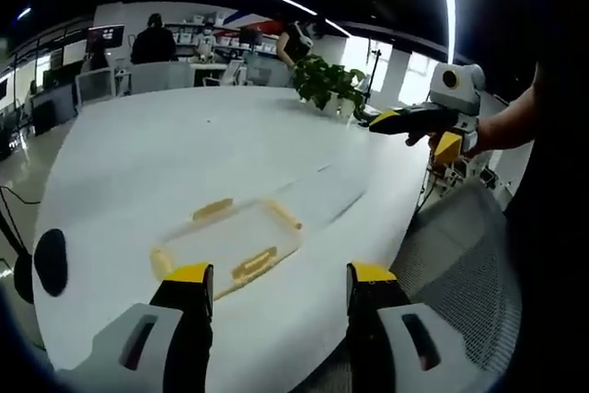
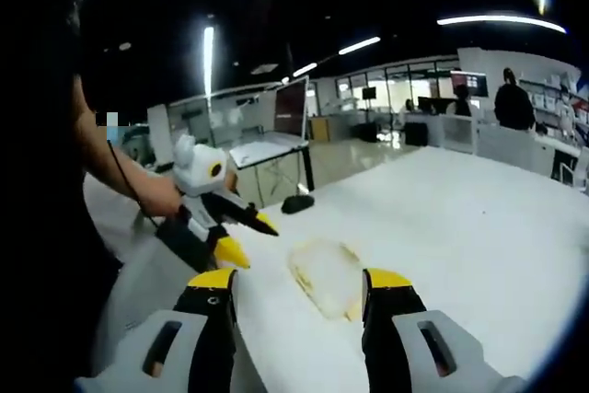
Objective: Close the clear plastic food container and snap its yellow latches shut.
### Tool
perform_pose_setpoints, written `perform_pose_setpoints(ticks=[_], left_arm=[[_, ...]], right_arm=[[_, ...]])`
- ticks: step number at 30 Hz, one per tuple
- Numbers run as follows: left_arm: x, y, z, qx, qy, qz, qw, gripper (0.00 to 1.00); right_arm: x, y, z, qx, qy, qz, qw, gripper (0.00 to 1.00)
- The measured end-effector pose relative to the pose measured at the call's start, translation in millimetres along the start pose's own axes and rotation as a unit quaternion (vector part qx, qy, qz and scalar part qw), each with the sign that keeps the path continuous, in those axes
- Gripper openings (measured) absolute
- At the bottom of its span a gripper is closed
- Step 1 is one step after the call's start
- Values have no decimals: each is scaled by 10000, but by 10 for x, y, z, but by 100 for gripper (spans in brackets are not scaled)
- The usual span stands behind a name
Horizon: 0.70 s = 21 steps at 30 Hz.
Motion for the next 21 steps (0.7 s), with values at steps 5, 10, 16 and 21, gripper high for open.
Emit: perform_pose_setpoints(ticks=[5, 10, 16, 21], left_arm=[[129, 24, 11, 62, -19, 4, 10000, 57], [191, -15, -12, 162, -180, -86, 9997, 56], [263, -49, -51, 328, -139, -170, 9992, 57], [343, -60, -83, 493, -190, -258, 9983, 57]], right_arm=[[-62, -71, -1, 69, -51, -54, 9999, 52], [-59, -191, -53, 209, 47, 21, 9998, 51], [-17, -344, -103, 346, 169, 170, 9991, 51], [-27, -470, -213, 525, 295, 235, 9979, 51]])
Point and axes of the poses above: the point that each gripper's makers call its tool centre point, and the gripper's own axes: y roughly backward along the fingers, x roughly to its left, z roughly out of its top, the point moved 2 cm from there along y, roughly backward along the fingers, and after that the axes turned 9 degrees about -z, right-handed, at the moved point
